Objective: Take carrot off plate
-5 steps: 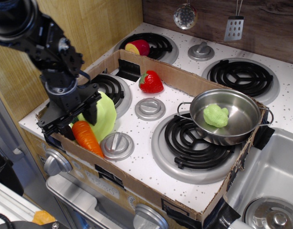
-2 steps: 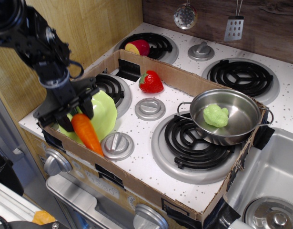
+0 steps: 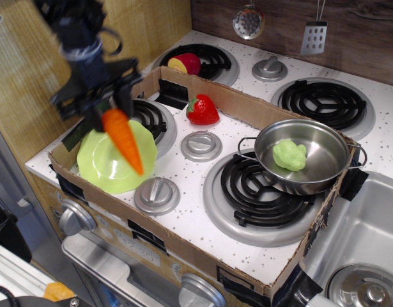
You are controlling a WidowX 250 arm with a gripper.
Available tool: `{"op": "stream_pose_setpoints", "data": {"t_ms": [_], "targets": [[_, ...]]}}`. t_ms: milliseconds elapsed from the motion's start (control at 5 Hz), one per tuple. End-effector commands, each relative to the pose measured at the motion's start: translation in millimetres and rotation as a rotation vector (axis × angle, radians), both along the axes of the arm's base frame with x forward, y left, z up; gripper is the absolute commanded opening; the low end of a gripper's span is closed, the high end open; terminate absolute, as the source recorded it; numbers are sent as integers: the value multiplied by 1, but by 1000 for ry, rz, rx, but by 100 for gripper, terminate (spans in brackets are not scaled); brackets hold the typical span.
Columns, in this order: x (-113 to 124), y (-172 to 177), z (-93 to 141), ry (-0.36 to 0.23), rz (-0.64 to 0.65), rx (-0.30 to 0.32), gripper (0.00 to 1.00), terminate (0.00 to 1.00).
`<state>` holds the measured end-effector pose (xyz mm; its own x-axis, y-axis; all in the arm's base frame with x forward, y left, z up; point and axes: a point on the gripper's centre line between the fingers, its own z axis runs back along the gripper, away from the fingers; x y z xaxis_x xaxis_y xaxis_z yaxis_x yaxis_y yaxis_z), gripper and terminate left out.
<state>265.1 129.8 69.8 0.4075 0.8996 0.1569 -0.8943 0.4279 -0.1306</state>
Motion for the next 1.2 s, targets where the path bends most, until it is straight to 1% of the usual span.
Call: {"op": "stream_pose_setpoints", "data": {"t_ms": [0, 200, 400, 600, 800, 1000], "targets": [[47, -22, 29, 47, -85, 32, 0, 0], [59, -32, 19, 50, -183, 26, 0, 0], [67, -29, 6, 50, -236, 16, 0, 0], [79, -11, -8, 41, -297, -2, 0, 0], [86, 1, -17, 32, -325, 5, 0, 0], [85, 12, -23, 11, -329, 34, 0, 0]]}}
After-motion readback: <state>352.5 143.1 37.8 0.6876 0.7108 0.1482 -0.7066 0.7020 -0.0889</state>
